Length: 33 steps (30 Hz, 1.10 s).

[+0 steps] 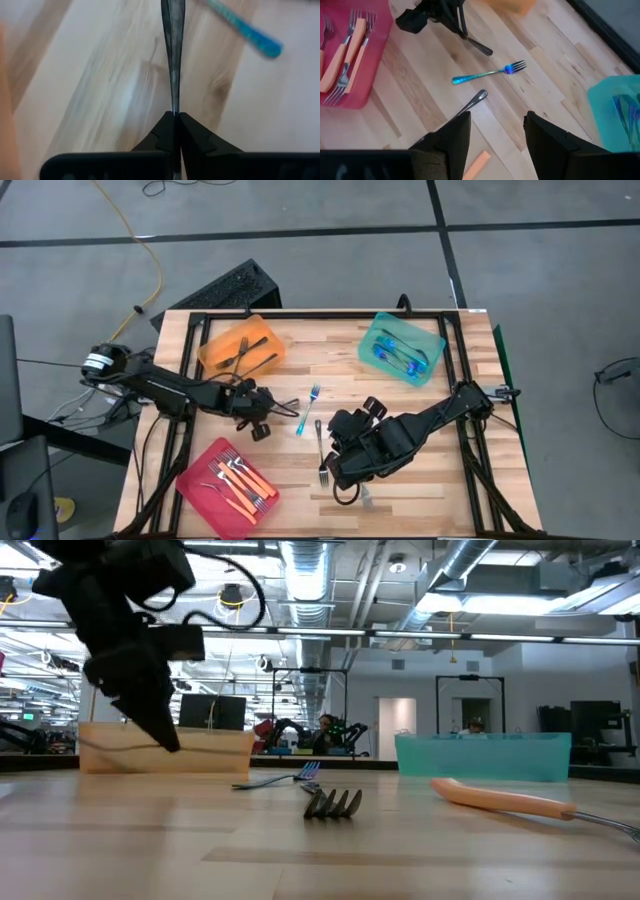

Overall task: Sort silverware by color (type)
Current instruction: Put the black fork into the orange bin

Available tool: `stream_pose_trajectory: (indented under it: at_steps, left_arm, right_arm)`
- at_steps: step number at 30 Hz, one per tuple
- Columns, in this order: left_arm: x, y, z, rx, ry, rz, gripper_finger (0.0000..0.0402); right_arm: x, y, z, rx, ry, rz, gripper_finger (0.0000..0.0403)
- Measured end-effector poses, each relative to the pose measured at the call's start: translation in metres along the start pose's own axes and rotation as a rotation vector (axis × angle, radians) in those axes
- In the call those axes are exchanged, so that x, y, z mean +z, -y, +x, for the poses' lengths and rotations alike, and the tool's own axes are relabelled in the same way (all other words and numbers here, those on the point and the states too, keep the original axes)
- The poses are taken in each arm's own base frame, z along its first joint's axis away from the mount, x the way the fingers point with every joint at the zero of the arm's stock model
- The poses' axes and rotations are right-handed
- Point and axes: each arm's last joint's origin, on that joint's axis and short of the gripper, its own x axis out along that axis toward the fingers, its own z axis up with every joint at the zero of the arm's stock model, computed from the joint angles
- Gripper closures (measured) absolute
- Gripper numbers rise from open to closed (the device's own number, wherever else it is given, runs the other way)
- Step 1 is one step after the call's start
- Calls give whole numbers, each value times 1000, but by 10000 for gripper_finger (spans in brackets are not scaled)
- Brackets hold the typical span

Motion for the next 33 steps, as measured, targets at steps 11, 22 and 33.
stream_pose_trajectory:
  at_steps: [11, 22, 33]
  left_arm:
    - [15, -13, -56, -58, 312, -139, 401]
    - [25, -32, -131, -285, 755, -252, 401]
    - [21, -51, -189, -490, 1127, -246, 401]
  right_arm:
    - [2, 1, 0, -21, 32, 4, 198]
    - [7, 4, 5, -31, 34, 23, 198]
    - [20, 9, 12, -90, 164, 79, 198]
